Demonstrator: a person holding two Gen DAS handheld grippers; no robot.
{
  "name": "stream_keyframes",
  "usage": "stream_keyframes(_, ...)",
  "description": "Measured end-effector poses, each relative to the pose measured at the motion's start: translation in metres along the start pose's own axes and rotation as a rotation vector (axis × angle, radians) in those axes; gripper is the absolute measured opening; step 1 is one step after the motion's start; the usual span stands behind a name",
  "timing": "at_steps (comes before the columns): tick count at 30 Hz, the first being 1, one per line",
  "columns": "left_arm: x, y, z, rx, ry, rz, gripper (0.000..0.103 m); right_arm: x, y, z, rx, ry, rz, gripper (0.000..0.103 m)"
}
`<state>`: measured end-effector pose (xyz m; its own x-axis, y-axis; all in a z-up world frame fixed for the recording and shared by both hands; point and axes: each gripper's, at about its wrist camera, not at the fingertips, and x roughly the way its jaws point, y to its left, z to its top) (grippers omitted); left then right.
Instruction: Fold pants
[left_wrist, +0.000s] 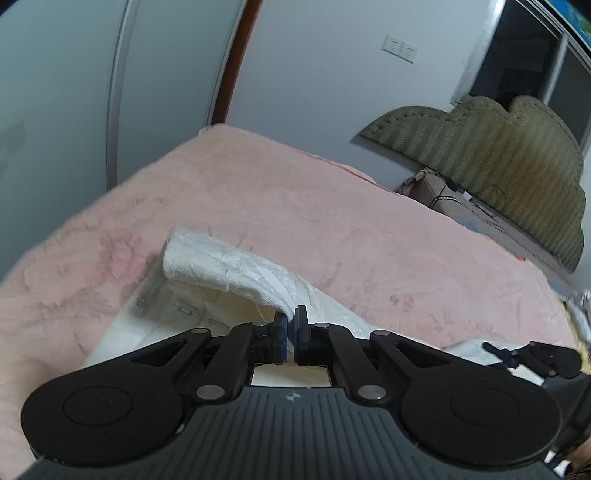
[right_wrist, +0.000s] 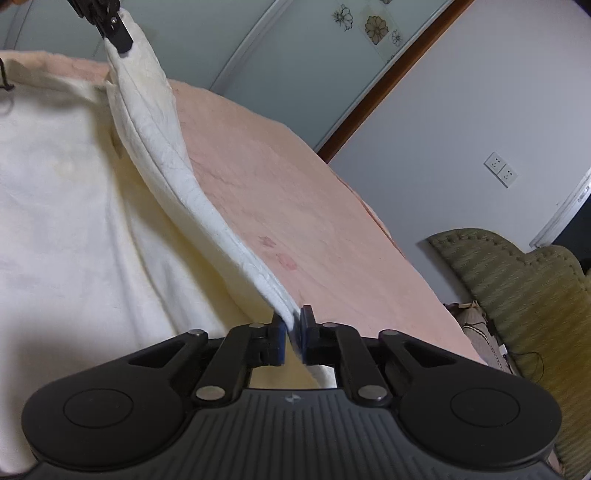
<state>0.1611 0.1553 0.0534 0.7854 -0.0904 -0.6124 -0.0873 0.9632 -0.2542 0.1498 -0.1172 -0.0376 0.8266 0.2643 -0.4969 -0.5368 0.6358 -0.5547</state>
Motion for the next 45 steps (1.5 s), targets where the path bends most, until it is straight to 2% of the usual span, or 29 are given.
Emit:
stream_keyframes(6, -0.057, 0.002, -0.009, 0.160, -0.076, -0.001, 0.004, -0.084, -0.001, 0.010, 0.113, -0.076, 0.045, 0.007)
stream_keyframes(11, -0.096, 0.021, -0.039, 0.206, -0.050, -0.008, 0.004, -0.140, 0.020, 0.006, 0.201, -0.085, 0.173, 0.007)
stream_keyframes(15, -0.077, 0.034, -0.073, 0.221, 0.045, 0.055, 0.004, -0.139, 0.050, -0.006, 0.203, -0.024, 0.251, 0.007)
stream_keyframes(17, -0.060, 0.042, -0.087, 0.206, 0.095, 0.091, 0.004, -0.133, 0.062, -0.011, 0.204, -0.009, 0.265, 0.007)
stream_keyframes(19, -0.055, 0.052, -0.094, 0.185, 0.110, 0.096, 0.004, -0.134, 0.073, -0.013, 0.191, -0.002, 0.259, 0.007)
stream_keyframes(26, -0.068, 0.057, -0.097, 0.159, 0.057, 0.084, 0.006, -0.159, 0.094, -0.020, 0.205, 0.006, 0.266, 0.006)
stream_keyframes(31, -0.052, 0.053, -0.113, 0.197, 0.064, 0.173, 0.008, -0.148, 0.114, -0.024, 0.180, 0.019, 0.249, 0.007)
stream_keyframes(40, -0.051, 0.047, -0.137, 0.223, 0.001, 0.263, 0.011, -0.148, 0.124, -0.030, 0.227, 0.017, 0.179, 0.007)
stream_keyframes(42, -0.051, 0.042, -0.142, 0.253, -0.018, 0.291, 0.011, -0.150, 0.125, -0.031, 0.237, 0.011, 0.166, 0.007)
stream_keyframes(45, -0.052, 0.033, -0.144, 0.313, -0.019, 0.343, 0.018, -0.149, 0.126, -0.030, 0.245, 0.019, 0.154, 0.009)
